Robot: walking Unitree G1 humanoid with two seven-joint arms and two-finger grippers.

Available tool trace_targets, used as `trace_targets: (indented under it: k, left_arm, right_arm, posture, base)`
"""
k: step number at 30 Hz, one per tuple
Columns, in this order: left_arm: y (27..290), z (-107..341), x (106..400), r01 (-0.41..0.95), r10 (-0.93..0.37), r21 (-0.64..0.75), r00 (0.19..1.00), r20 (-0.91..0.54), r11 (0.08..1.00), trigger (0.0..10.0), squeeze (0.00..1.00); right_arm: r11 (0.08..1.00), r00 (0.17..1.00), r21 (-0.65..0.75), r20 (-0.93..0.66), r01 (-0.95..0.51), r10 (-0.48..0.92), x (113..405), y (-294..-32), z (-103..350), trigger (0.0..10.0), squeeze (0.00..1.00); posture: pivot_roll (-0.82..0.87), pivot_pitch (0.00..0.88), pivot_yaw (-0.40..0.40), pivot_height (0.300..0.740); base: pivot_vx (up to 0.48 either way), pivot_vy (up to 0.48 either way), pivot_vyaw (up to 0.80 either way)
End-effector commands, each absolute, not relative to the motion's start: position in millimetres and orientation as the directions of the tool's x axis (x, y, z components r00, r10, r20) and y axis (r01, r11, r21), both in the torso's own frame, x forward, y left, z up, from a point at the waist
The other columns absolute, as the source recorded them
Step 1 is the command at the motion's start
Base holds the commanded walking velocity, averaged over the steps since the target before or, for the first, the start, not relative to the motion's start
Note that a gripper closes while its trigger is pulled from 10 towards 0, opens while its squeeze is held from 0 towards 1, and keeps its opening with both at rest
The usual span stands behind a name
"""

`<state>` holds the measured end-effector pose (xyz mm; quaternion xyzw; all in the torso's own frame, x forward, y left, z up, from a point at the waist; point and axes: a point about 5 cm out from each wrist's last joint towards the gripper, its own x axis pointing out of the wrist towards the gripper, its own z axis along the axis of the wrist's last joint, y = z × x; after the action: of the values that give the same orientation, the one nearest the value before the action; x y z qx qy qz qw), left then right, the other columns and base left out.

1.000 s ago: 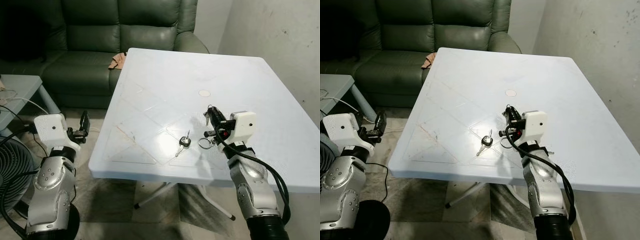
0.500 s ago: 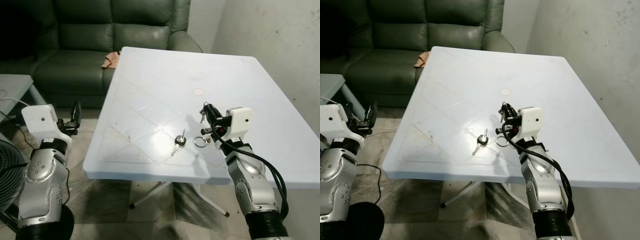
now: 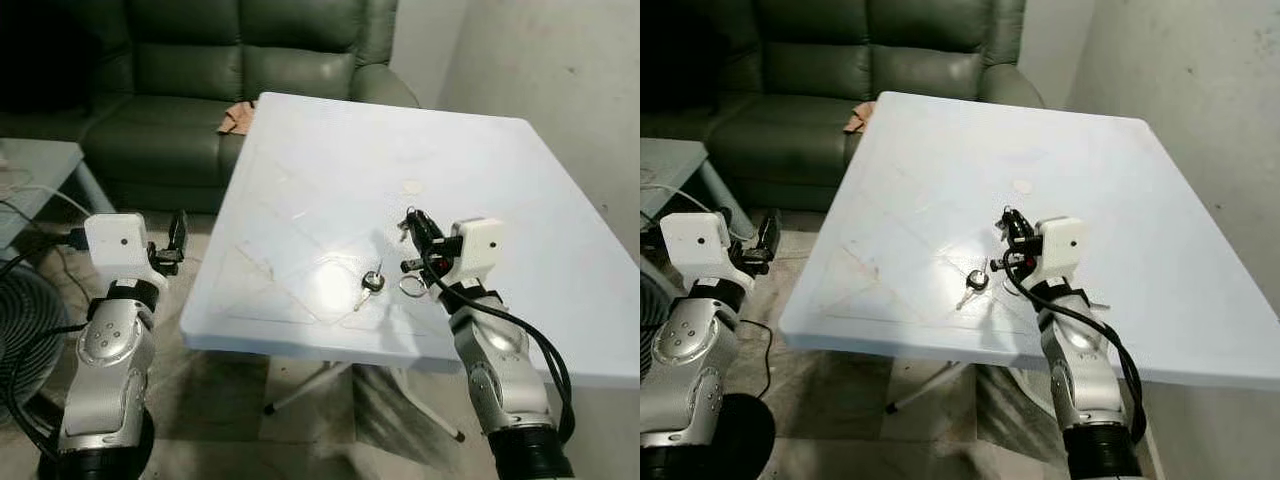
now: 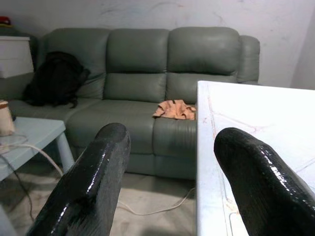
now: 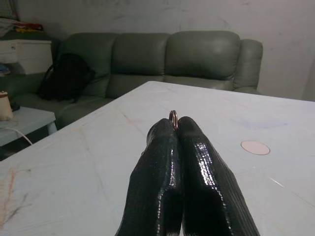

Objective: Hang keys on a hook

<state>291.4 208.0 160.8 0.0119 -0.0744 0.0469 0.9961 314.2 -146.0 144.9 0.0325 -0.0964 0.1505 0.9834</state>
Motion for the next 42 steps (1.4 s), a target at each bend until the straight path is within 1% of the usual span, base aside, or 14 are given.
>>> trace_targets:
  k: [1, 4, 17, 19, 42]
  left_arm:
    - [200.8, 163.0, 289.6, -0.087, 0.083, 0.016, 0.985, 0.154, 0.996, 10.0, 0.00]
    - [192.5, 160.3, 286.6, -0.081, 0.078, 0.015, 0.985, 0.151, 0.997, 10.0, 0.00]
    - [180.6, 154.3, 278.6, -0.061, 0.059, 0.011, 0.990, 0.128, 0.998, 10.0, 0.00]
    - [177.4, 152.4, 277.1, -0.051, 0.052, -0.013, 0.992, 0.115, 0.999, 10.0, 0.00]
    - [174.5, 155.8, 277.4, -0.040, 0.043, -0.026, 0.993, 0.112, 0.999, 10.0, 0.00]
  right_arm:
    - [0.954, 0.934, 0.027, 0.215, -0.297, 0.285, 312.4, -148.5, 148.7, 10.0, 0.00]
    - [0.952, 0.931, 0.019, 0.212, -0.306, 0.296, 310.3, -148.5, 147.2, 10.0, 0.00]
    - [0.948, 0.928, 0.013, 0.207, -0.318, 0.309, 310.4, -149.7, 148.1, 10.0, 0.00]
    - [0.948, 0.929, 0.010, 0.204, -0.318, 0.309, 310.1, -150.6, 148.0, 10.0, 0.00]
    - [0.949, 0.930, 0.027, 0.212, -0.314, 0.302, 310.1, -153.4, 150.7, 10.0, 0.00]
  posture:
    - [-0.05, 0.027, -0.018, 0.740]
    - [-0.04, 0.032, -0.020, 0.740]
    - [-0.03, 0.053, -0.032, 0.740]
    - [-0.03, 0.056, -0.035, 0.740]
    - [-0.03, 0.076, -0.041, 0.740]
  base:
    - [0.000, 0.000, 0.00]
    - [0.000, 0.000, 0.00]
    - [0.000, 0.000, 0.00]
    - [0.000, 0.000, 0.00]
    - [0.000, 0.000, 0.00]
